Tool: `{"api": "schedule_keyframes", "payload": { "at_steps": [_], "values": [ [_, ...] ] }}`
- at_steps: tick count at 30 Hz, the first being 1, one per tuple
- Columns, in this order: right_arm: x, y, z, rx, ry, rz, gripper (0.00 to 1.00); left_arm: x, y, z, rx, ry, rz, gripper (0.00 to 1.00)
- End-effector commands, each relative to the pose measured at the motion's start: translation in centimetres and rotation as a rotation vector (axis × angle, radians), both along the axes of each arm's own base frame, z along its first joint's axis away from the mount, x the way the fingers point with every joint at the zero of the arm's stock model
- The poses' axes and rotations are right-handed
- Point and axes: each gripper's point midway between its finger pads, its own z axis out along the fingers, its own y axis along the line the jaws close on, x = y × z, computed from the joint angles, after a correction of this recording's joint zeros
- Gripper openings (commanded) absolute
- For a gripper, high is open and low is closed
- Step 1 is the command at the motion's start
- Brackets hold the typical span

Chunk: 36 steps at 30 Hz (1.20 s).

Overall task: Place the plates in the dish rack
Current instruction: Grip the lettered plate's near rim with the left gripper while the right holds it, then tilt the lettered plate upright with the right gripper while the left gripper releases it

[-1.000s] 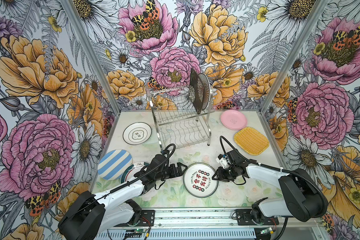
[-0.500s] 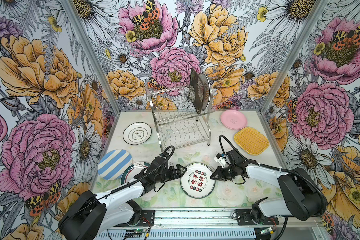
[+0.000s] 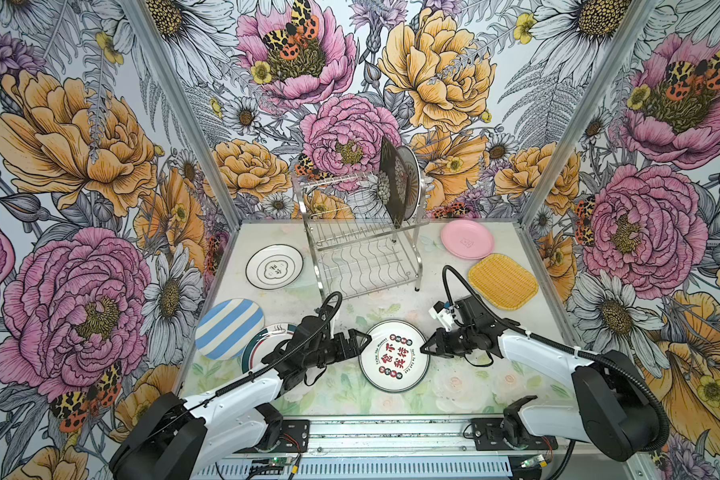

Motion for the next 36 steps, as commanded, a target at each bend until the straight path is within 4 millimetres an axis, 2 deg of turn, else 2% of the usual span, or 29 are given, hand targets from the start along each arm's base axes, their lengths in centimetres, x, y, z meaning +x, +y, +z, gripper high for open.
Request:
{"api": "schedule_keyframes", "payload": {
  "at_steps": [1, 3, 6, 13, 17, 24, 26, 33, 36],
  "values": [
    [1.7, 1.3, 4.1, 0.099, -0.087, 0.004, 0.0, 0.0, -0.2, 0.9, -0.048, -0.025, -0.018, 0.97],
    [1.9, 1.5, 4.9, 0.114, -0.098, 0.002, 0.0, -0.1, -0.3, 1.2, -0.063, -0.034, -0.026, 0.95],
    [2.4, 1.7, 5.8, 0.126, -0.114, -0.002, 0.0, 0.0, -0.8, 2.0, -0.095, -0.056, -0.048, 0.87],
    [3.3, 2.0, 7.2, 0.139, -0.143, -0.005, 0.0, 0.4, -2.2, 3.8, -0.16, -0.09, -0.097, 0.55],
    [3.5, 2.2, 7.8, 0.148, -0.154, -0.005, 0.0, 0.6, -2.6, 4.5, -0.191, -0.101, -0.104, 0.43],
    [3.4, 2.5, 8.7, 0.174, -0.172, 0.017, 0.0, 1.0, -3.0, 5.7, -0.245, -0.113, -0.1, 0.09],
    [3.4, 2.7, 9.1, 0.188, -0.181, 0.029, 0.05, 1.0, -3.0, 6.0, -0.252, -0.119, -0.1, 0.0],
    [3.4, 4.0, 11.5, 0.272, -0.214, 0.099, 0.22, 0.9, -2.9, 7.9, -0.31, -0.147, -0.136, 0.0],
    [3.5, 4.4, 12.3, 0.286, -0.234, 0.12, 0.23, 0.9, -3.1, 8.8, -0.333, -0.161, -0.158, 0.0]
  ]
}}
